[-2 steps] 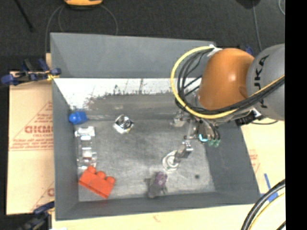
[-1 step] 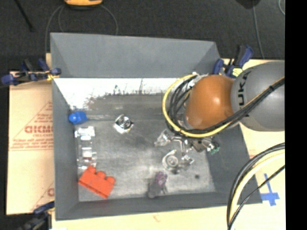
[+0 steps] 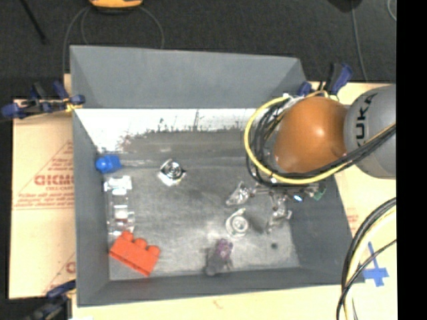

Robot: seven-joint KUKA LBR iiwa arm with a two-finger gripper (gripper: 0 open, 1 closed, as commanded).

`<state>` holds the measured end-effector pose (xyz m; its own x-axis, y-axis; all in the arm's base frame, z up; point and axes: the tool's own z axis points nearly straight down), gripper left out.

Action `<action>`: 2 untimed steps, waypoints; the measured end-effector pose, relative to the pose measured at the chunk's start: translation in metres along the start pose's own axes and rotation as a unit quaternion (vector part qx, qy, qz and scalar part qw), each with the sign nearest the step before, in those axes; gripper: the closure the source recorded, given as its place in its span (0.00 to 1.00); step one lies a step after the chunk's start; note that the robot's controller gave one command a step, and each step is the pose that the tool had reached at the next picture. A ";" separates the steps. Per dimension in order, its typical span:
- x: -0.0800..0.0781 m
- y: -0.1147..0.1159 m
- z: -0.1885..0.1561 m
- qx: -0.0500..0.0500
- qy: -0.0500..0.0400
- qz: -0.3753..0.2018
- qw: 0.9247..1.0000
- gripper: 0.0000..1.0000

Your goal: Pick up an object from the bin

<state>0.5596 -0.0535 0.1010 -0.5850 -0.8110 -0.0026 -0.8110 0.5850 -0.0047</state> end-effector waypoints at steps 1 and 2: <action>-0.030 0.022 -0.004 -0.001 -0.001 -0.112 0.994 0.00; -0.025 0.017 0.025 0.000 -0.001 -0.273 0.962 0.00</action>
Offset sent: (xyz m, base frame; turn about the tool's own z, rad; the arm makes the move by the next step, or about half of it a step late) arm -0.0010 0.0377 0.0033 -0.2279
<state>0.5605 -0.0238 0.0758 -0.0712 -0.9975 -0.0011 -0.9974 0.0712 -0.0059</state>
